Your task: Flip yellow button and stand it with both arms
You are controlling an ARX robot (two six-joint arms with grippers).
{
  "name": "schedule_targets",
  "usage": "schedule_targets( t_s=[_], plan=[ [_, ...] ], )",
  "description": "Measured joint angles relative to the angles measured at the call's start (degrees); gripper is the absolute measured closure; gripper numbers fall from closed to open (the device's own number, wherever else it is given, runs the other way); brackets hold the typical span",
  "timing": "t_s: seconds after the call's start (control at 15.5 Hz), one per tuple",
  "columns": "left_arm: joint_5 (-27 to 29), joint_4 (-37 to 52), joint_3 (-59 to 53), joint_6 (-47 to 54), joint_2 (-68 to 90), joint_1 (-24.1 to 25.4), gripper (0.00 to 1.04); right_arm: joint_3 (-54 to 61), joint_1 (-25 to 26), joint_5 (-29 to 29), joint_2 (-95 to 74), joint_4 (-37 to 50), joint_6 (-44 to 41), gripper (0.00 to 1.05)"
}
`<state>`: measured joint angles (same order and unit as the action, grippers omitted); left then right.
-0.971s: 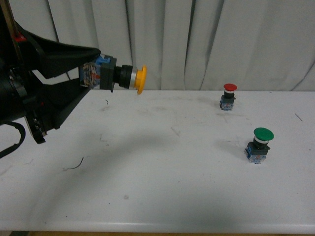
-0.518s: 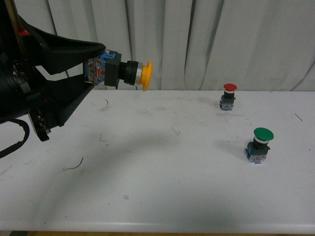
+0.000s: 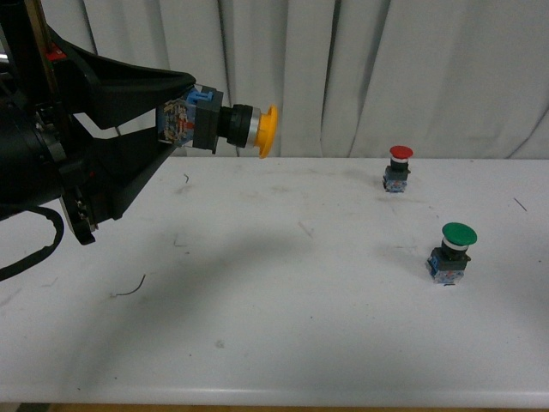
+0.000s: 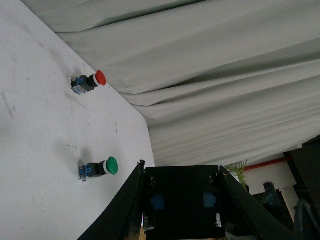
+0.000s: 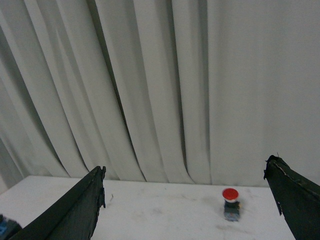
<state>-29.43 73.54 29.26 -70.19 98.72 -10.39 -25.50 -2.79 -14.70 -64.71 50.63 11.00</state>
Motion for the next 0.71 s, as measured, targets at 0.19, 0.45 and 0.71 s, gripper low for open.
schedule_targets(
  t_s=[0.19,0.45,0.71],
  plan=[
    [0.04,0.00,0.15,-0.02,0.00,0.52,0.69,-6.99,-4.11,-2.91,-15.26,6.05,7.26,0.06],
    [0.26,-0.04,1.27,0.09,1.05,-0.61,0.69,-6.08,-11.74,-11.87,-22.75,23.15,33.77,0.06],
    [0.24,0.00,1.81,0.15,1.09,-1.05,0.69,-7.45,-14.60,-9.05,-28.26,22.75,49.35,0.06]
  ],
)
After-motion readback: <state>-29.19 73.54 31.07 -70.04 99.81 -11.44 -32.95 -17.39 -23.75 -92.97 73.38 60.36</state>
